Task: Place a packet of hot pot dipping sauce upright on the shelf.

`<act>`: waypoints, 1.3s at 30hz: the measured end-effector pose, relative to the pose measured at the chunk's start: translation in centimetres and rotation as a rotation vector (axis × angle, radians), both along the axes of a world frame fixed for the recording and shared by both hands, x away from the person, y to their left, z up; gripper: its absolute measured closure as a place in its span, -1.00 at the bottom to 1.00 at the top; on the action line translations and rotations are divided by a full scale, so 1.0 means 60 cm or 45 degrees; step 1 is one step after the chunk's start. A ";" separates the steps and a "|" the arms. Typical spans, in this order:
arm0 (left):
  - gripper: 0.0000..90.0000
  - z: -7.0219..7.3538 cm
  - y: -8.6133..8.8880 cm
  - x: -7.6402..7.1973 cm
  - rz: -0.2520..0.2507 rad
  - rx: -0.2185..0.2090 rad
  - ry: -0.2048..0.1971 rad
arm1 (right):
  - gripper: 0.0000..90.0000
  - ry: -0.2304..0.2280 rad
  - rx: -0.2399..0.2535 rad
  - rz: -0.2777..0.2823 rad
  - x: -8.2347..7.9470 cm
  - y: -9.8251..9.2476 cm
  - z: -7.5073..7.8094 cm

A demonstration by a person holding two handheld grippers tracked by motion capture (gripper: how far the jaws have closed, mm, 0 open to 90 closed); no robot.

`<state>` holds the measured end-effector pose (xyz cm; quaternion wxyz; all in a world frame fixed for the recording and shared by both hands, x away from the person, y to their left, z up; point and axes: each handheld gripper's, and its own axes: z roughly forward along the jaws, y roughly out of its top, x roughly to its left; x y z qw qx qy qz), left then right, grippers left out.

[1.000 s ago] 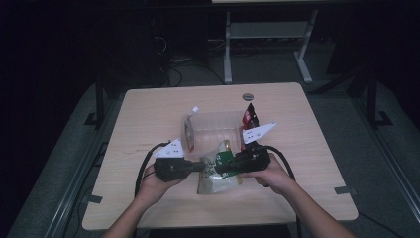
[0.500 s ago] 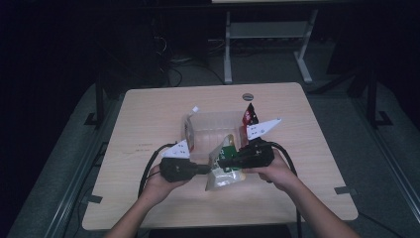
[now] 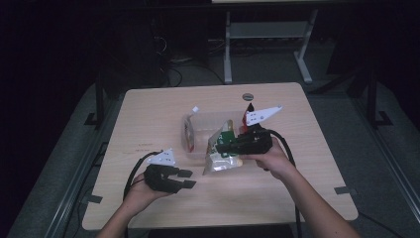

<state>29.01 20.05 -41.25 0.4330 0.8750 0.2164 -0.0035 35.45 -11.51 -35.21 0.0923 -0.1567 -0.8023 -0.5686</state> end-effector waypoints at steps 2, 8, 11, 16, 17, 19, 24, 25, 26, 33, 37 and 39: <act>0.08 -0.005 0.013 -0.004 0.009 -0.003 0.008 | 1.00 -0.007 0.000 -0.012 0.006 0.002 0.007; -0.18 -0.015 0.035 -0.005 0.037 0.009 0.002 | 1.00 -0.041 -0.013 -0.042 0.030 0.006 0.026; -0.30 -0.024 0.031 -0.002 0.031 0.011 0.019 | 1.00 -0.043 -0.011 -0.061 0.040 0.005 0.032; -0.41 -0.028 0.030 -0.002 0.023 0.033 0.004 | 1.00 -0.049 -0.021 -0.083 0.055 0.004 0.037; -0.41 -0.028 0.031 -0.002 0.029 0.025 0.008 | 1.00 -0.053 -0.028 -0.094 0.063 0.003 0.038; -0.42 -0.028 0.031 -0.002 0.033 0.019 0.011 | 1.00 -0.062 -0.037 -0.106 0.071 0.002 0.039; -0.42 -0.031 0.032 -0.001 0.037 0.018 0.018 | 1.00 -0.060 -0.050 -0.141 0.090 -0.006 0.038; -0.42 -0.030 0.033 0.000 0.035 0.022 0.015 | 1.00 -0.060 -0.057 -0.148 0.093 -0.008 0.038; -0.42 -0.030 0.033 0.000 0.035 0.022 0.015 | 1.00 -0.060 -0.057 -0.148 0.093 -0.008 0.038; -0.42 -0.031 0.033 0.000 0.041 0.016 0.017 | 1.00 -0.054 -0.094 -0.181 0.110 -0.015 0.033; -0.42 -0.032 0.032 0.000 0.044 0.004 0.021 | 1.00 -0.056 -0.126 -0.188 0.112 -0.014 0.028; -0.42 -0.032 0.032 0.000 0.043 0.003 0.021 | 1.00 -0.056 -0.136 -0.191 0.114 -0.011 0.025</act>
